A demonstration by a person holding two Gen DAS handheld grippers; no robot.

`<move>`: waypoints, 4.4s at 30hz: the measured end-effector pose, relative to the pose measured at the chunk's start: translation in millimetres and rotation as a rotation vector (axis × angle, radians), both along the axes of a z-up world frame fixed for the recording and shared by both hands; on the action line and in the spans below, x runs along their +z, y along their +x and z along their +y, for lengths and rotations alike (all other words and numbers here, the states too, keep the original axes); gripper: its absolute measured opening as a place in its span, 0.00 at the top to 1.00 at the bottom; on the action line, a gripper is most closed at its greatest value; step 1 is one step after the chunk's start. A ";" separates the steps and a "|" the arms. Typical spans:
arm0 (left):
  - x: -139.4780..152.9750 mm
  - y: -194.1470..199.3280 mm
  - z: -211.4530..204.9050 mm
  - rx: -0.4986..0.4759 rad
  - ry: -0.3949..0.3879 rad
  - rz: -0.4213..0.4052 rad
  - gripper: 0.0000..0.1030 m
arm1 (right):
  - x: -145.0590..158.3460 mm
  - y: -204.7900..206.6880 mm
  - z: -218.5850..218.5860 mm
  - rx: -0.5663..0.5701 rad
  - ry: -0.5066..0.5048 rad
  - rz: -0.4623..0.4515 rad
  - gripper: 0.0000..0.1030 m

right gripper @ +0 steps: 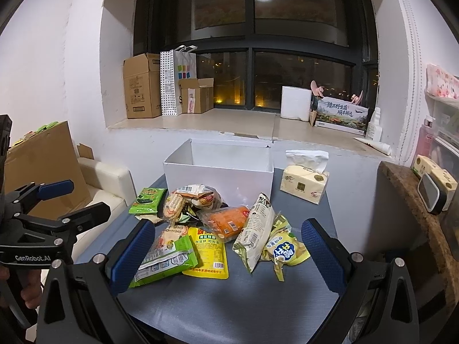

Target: Organize snacks

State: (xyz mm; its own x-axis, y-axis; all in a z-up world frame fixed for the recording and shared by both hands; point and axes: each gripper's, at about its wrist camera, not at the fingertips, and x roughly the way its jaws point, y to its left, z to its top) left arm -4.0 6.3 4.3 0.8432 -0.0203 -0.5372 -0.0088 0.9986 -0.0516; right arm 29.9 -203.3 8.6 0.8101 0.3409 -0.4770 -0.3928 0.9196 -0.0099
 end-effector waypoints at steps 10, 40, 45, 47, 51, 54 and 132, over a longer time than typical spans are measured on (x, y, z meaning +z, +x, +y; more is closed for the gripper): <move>-1.1 0.6 0.4 0.004 0.001 0.003 0.00 | -1.0 -0.6 0.8 0.004 -0.002 0.000 0.00; -2.2 0.4 1.4 0.008 0.011 0.006 0.00 | -3.6 -1.7 5.3 0.018 -0.007 0.001 0.00; -1.3 -0.1 3.7 0.010 0.010 0.005 0.00 | -3.8 -2.4 5.1 0.019 -0.006 0.000 0.00; -1.4 -0.4 3.8 0.013 0.013 0.005 0.00 | -4.0 -2.7 5.1 0.021 -0.005 0.000 0.00; -2.1 -0.9 6.5 0.016 0.007 0.005 0.00 | -7.7 0.5 5.1 0.022 -0.002 0.011 0.00; -2.8 -0.9 9.3 0.020 0.001 0.006 0.00 | -11.4 6.2 4.4 0.025 0.008 0.026 0.00; -26.1 199.9 107.8 0.111 -0.080 0.058 0.33 | 4.0 153.9 27.9 0.168 0.188 0.088 0.68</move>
